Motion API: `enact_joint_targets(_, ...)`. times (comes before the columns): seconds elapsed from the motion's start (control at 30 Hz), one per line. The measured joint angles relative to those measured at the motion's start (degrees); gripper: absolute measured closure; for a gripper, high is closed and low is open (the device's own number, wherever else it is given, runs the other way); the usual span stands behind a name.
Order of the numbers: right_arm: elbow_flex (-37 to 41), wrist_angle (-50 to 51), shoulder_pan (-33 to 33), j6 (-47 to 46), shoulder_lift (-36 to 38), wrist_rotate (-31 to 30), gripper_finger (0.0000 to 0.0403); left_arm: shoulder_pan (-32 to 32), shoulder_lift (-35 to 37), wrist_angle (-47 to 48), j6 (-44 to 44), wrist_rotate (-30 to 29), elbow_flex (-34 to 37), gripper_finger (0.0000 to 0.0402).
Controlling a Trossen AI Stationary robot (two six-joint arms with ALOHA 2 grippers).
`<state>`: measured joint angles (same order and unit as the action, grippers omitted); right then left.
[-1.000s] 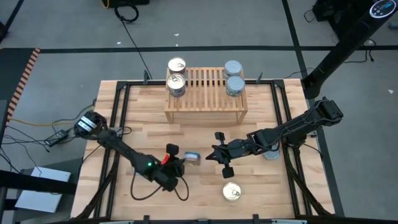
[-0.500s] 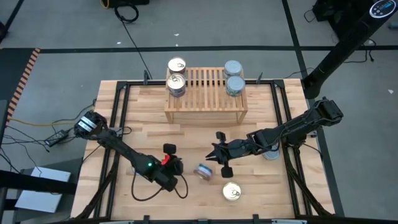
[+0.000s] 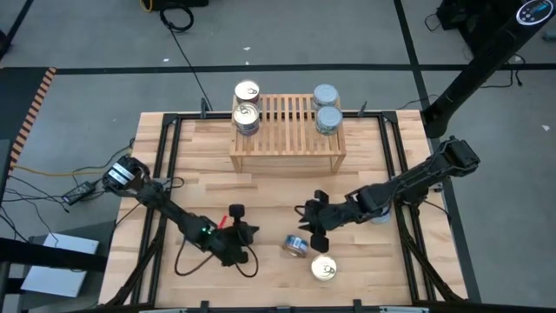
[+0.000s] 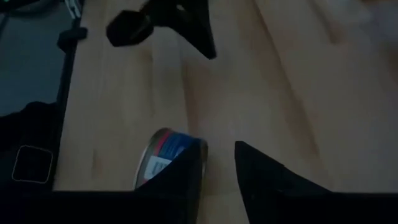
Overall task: Stack canned seafood by type on shelf
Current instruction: Put the blue pink tuna can on the shelf
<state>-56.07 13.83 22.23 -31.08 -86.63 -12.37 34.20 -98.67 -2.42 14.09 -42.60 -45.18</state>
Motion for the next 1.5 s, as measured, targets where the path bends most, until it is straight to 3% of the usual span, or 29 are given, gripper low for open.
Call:
enact_joint_targets(0.2, 0.00, 1.43, 2.74, -6.51, 0.00, 0.22, 0.0278, -3.31, 0.02, -17.41, -6.25, 7.55, 6.24, 0.0398)
enact_joint_targets(0.33, 0.00, 1.44, 5.15, -9.76, 0.00, -3.13, 0.0254, -6.65, 0.04, -25.63, -10.17, 14.19, 8.53, 0.0399)
enact_joint_targets(0.43, 0.00, 1.26, 7.25, -11.50, -0.36, -4.48, 0.0227, -9.06, 0.04, -27.21, -13.32, 16.97, 8.78, 0.0399)
enact_joint_targets(0.67, -0.70, -2.17, 10.79, -12.91, -5.14, -5.52, 0.0132, -13.12, 0.04, -28.08, -18.13, 17.30, 8.78, 0.0398)
enact_joint_targets(0.83, -8.56, 6.78, 11.10, -12.95, -11.10, -7.23, 0.0080, -14.18, 0.04, -28.32, -19.87, 17.43, 8.78, 0.0396)
enact_joint_targets(1.13, -25.41, 29.40, 10.87, -15.83, -22.29, -8.07, 0.0076, -14.43, 0.04, -28.67, -20.22, 17.43, 8.78, 0.0395)
enact_joint_targets(1.5, -26.77, 31.31, 8.20, -16.97, -22.95, -3.90, 0.0103, -14.41, 0.04, -28.65, -19.93, 17.43, 8.78, 0.0394)
